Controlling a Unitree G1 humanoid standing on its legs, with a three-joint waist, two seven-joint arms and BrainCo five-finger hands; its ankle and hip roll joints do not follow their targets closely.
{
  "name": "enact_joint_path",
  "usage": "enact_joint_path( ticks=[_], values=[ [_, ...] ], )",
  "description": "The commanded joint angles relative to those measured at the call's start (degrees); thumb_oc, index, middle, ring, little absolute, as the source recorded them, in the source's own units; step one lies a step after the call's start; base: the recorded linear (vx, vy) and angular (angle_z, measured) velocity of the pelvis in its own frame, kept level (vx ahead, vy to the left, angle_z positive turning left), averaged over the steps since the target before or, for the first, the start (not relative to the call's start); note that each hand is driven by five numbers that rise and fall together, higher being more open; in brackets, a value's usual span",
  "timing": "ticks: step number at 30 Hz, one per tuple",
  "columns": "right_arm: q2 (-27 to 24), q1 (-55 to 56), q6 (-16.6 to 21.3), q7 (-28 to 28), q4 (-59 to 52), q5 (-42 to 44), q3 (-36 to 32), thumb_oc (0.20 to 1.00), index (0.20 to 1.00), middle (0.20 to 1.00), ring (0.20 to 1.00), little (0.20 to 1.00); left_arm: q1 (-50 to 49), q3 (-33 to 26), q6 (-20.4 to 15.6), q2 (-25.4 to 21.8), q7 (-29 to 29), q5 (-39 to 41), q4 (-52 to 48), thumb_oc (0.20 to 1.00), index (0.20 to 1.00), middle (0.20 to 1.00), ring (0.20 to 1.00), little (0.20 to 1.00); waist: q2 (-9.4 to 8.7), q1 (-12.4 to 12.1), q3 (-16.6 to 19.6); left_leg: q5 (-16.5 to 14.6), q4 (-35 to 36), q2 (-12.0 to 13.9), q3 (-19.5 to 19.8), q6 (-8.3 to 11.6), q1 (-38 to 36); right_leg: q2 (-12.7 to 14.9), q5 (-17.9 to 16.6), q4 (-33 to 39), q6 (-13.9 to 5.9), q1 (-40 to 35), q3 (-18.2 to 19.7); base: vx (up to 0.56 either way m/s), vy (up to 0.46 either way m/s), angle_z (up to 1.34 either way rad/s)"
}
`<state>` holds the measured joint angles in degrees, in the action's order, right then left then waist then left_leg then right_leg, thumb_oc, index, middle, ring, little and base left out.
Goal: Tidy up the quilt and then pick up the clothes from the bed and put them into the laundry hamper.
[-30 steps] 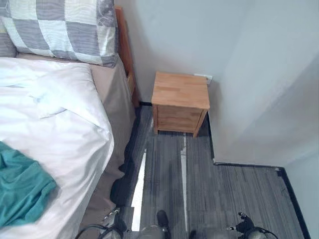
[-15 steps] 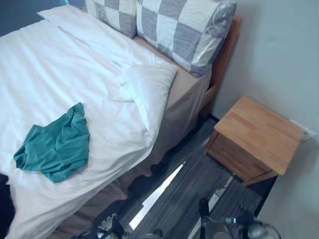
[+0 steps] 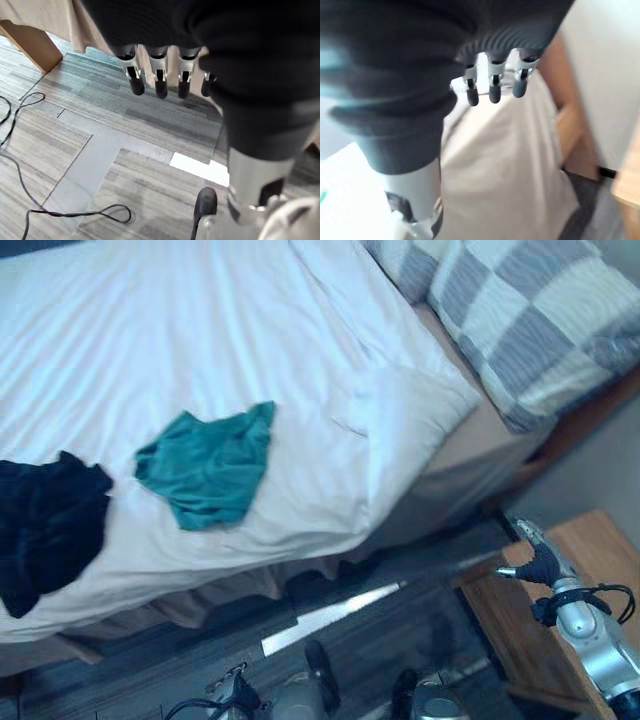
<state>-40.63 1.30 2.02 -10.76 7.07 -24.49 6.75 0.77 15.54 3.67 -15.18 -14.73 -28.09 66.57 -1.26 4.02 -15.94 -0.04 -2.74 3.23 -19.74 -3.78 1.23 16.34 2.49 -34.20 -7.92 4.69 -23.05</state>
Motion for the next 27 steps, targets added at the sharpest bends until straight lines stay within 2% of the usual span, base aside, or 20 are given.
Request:
enact_joint_path(
  ticks=[1,3,4,5,6,7,8,13,15,16,20,23,24,27],
  values=[
    [-1.28,-10.33,-1.4,-5.09,2.0,-4.31,-2.11,1.0,1.0,1.0,1.0,1.0,0.87,1.03,0.59,-4.11,-0.61,-0.62,0.24,1.0,1.0,1.0,1.0,1.0,-1.09,-2.79,-0.8,-4.88,1.98,1.4,0.84,3.19,-3.5,-0.17,-4.93,4.37,-6.0,3.98,7.08,0.09,-0.026,0.85],
    [-2.63,-13.52,-2.85,-6.81,3.92,-5.68,-1.76,1.0,1.0,1.0,1.0,1.0,1.31,1.48,0.34,-4.22,-0.78,-0.45,0.59,1.0,1.0,1.0,1.0,1.0,-1.52,-3.17,-0.66,-4.91,2.46,0.71,3.89,3.85,-3.86,-2.28,-1.26,12.43,-4.9,3.24,10.17,0.18,-0.164,0.84],
    [-4.53,-16.87,-4.33,-7.75,6.52,-5.59,-1.36,1.0,1.0,1.0,1.0,1.0,2.07,2.15,-0.24,-4.57,-0.64,-0.4,0.89,1.0,1.0,1.0,1.0,1.0,-2.05,-3.13,-0.04,-4.96,2.85,0.38,7.32,4.95,-3.62,-4.0,-0.96,25.48,-4.15,1.83,15.05,0.26,-0.285,0.94],
    [-5.48,-18.37,-4.77,-7.91,7.91,-5.3,-0.81,1.0,1.0,1.0,1.0,1.0,2.25,2.37,-0.35,-4.75,-0.51,-0.14,1.14,1.0,1.0,1.0,1.0,1.0,-2.31,-3.24,0.21,-5.48,2.91,0.31,8.55,5.29,-3.88,-3.95,-1.41,28.69,-4.22,1.64,17.02,0.19,-0.237,1.09],
    [-5.49,-18.59,-4.73,-7.97,8.06,-5.26,-0.66,1.0,1.0,1.0,1.0,1.0,2.3,2.28,-0.35,-4.73,-0.51,-0.13,1.16,1.0,1.0,1.0,1.0,1.0,-2.34,-3.16,0.24,-5.28,2.91,0.29,8.55,5.28,-3.69,-3.95,-1.76,29.04,-4.18,1.65,17.0,0.21,-0.218,1.23],
    [-6.4,-19.14,-5.91,-8.63,10.54,-5.75,-1.28,1.0,1.0,1.0,1.0,1.0,2.22,3.24,-0.86,-5.76,0.13,-0.53,1.45,1.0,1.0,1.0,1.0,1.0,-3.72,-4.87,1.13,-6.38,1.99,-0.66,11.39,5.29,-3.58,-3.3,-2.42,30.15,-4.36,0.67,18.63,0.14,-0.224,1.22],
    [-6.74,-22.08,-6.66,-8.77,12.76,-5.56,0.28,1.0,1.0,1.0,1.0,1.0,2.08,3.28,-0.75,-6.02,-0.1,-0.33,1.52,1.0,1.0,1.0,1.0,1.0,-3.79,-5.32,1.28,-6.38,1.95,-0.66,11.63,5.28,-3.47,-3.13,-3.66,29.61,-4.88,0.94,18.09,0.17,-0.272,1.42],
    [-6.88,-31.92,-7.41,-6.99,20.16,-4.31,6.79,1.0,1.0,1.0,1.0,1.0,0.1,2.84,-0.92,-5.7,-0.29,1.53,2.21,1.0,1.0,1.0,1.0,1.0,-2.61,-5.82,1.61,-5.09,3.11,0.38,11.96,6.14,-3.49,-3.97,-4.13,30.97,-4.29,0.73,16.94,0.06,-0.106,0.48],
    [-6.74,-41.73,-8.39,-6.5,29.96,-3.63,13.1,1.0,1.0,1.0,1.0,1.0,-0.69,5.04,-1.43,-5.51,-0.15,1.31,2.86,1.0,1.0,1.0,1.0,1.0,-1.77,-6.79,1.22,-3.14,4.74,1.22,13.09,7.3,-2.22,-4.64,-3.98,32.84,-3.67,0.53,15.47,0.01,-0.115,-0.02],
    [-6.66,-42.35,-8.26,-6.65,30.43,-3.5,13.63,1.0,1.0,1.0,1.0,1.0,-0.65,4.83,-1.44,-5.36,-0.16,1.31,2.9,1.0,1.0,1.0,1.0,1.0,-1.66,-6.54,1.21,-3.06,4.84,1.26,13.13,7.33,-2.19,-4.69,-4.03,32.91,-3.64,0.55,15.42,-0.02,-0.075,0.04],
    [-6.14,-58.26,-8.91,-5.15,45.35,-1.66,22.88,1.0,1.0,1.0,1.0,1.0,0.72,6.6,-1.94,-4.91,-1.28,3.69,3.54,1.0,1.0,1.0,1.0,1.0,-0.09,-6.83,-0.97,0.37,7.04,2.8,13.88,8.99,1.29,-6.38,-4.01,33.29,-2.76,3.87,14.72,-0.07,-0.067,0.09],
    [-5.9,-59.29,-8.71,-4.67,45.46,0.3,23.27,1.0,1.0,1.0,1.0,1.0,1.22,7.18,-1.84,-4.24,-1.43,3.98,3.74,1.0,1.0,1.0,1.0,1.0,0.21,-6.45,-1.9,1.01,7.28,3.12,13.9,9.26,2.29,-6.73,-3.91,32.81,-2.49,5.24,14.83,-0.06,-0.025,-0.01],
    [-5.86,-57.71,-7.23,-3.24,44.51,3.14,23.14,1.0,1.0,1.0,1.0,1.0,1.71,7.24,-1.81,-3.85,-1.5,4.09,3.88,1.0,1.0,1.0,1.0,1.0,0.41,-6.08,-2.73,1.34,7.45,3.33,13.73,9.43,2.81,-6.92,-3.95,32.51,-2.41,6.14,15.05,-0.05,-0.019,-0.01],
    [-5.9,-56.67,-6.29,-1.97,43.35,5.65,22.87,1.0,1.0,1.0,1.0,1.0,1.81,7.35,-1.86,-3.82,-1.33,4.12,3.8,1.0,1.0,1.0,1.0,1.0,0.48,-5.96,-3.04,1.52,7.54,3.48,13.55,9.53,3.2,-7.1,-3.97,32.46,-2.35,6.62,15.11,-0.04,-0.018,-0.01]
  ],
)
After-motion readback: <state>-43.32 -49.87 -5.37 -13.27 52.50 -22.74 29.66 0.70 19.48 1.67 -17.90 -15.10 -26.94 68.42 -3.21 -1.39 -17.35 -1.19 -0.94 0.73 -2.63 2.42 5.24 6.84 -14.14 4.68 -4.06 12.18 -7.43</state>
